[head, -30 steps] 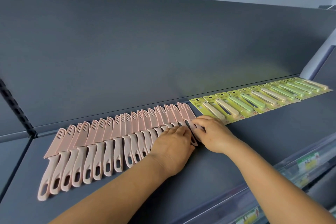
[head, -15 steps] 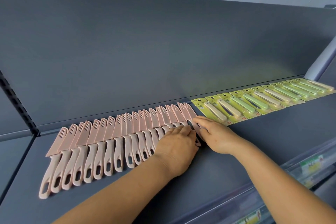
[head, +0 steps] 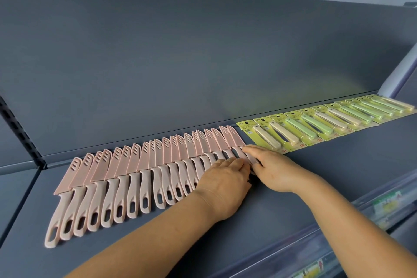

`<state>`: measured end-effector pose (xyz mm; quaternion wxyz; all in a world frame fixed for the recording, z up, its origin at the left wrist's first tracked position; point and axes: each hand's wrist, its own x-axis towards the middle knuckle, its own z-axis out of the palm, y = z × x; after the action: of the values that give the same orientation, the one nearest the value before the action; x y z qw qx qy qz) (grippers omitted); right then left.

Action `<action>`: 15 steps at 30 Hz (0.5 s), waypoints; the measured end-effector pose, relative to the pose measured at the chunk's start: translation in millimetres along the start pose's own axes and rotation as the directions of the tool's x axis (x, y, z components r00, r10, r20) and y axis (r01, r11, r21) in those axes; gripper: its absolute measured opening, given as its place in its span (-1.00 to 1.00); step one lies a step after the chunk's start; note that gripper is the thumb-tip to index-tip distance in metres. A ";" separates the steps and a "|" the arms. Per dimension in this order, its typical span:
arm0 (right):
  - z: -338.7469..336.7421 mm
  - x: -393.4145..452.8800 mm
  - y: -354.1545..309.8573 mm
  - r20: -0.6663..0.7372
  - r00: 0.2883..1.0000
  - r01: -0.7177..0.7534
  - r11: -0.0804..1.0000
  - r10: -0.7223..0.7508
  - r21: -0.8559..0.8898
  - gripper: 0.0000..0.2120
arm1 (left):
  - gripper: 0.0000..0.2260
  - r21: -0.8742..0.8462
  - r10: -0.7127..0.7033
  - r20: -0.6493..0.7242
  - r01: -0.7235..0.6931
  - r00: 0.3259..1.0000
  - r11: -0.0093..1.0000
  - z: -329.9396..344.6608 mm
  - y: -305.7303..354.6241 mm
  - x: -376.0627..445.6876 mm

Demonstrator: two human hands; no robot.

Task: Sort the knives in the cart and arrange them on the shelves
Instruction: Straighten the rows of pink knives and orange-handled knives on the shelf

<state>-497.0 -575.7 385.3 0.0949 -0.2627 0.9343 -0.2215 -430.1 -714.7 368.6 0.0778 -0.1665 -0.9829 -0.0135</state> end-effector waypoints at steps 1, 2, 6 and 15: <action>-0.2 0.0 -0.8 0.001 1.000 -0.006 1.000 0.006 -0.003 -0.52 | -0.63 0.001 -0.001 0.005 0.001 1.000 1.000 -0.1 0.1 0.4; -0.7 0.3 -1.8 -0.001 1.000 -0.008 1.000 0.008 -0.010 -0.52 | -0.63 0.002 -0.002 0.009 0.002 1.000 1.000 -0.3 0.2 0.8; -3.3 1.1 -5.2 0.005 1.000 -0.030 0.999 0.031 -0.031 -0.52 | -0.61 -0.003 -0.002 0.014 0.002 1.000 1.000 0.0 0.2 1.5; -1.1 -0.7 -10.4 -0.036 0.999 -0.037 0.998 0.036 -0.044 -0.56 | -0.58 -0.015 -0.022 0.032 0.023 0.999 1.000 -5.8 1.4 -2.2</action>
<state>-492.1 -582.8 391.1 0.0766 -0.2436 0.9452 -0.2035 -426.7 -714.3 374.0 0.0605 -0.1561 -0.9857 -0.0192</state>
